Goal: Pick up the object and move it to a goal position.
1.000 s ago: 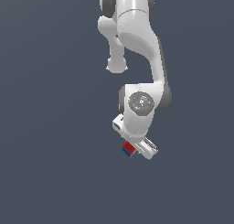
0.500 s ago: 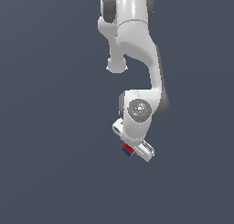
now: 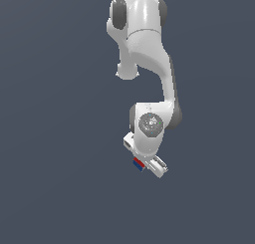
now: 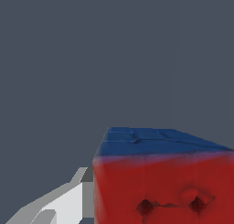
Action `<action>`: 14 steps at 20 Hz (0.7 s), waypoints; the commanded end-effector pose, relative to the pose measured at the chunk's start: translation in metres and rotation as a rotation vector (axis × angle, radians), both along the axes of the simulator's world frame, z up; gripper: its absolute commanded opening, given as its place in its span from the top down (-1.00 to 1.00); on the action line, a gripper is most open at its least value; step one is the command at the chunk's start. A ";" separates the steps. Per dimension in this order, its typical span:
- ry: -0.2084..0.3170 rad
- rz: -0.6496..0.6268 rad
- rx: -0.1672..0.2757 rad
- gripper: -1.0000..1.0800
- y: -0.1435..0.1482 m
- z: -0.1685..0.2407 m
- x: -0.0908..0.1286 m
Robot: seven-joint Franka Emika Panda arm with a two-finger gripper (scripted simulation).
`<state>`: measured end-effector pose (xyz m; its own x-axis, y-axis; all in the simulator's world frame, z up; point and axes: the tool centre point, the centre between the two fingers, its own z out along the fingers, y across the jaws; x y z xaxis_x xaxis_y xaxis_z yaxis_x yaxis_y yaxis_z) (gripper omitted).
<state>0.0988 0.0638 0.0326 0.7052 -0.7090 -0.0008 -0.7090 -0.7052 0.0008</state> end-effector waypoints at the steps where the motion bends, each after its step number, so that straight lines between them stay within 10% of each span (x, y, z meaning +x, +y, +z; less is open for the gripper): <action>1: -0.001 0.000 0.000 1.00 0.000 0.001 0.001; 14: 0.000 0.000 0.000 1.00 -0.002 0.005 -0.002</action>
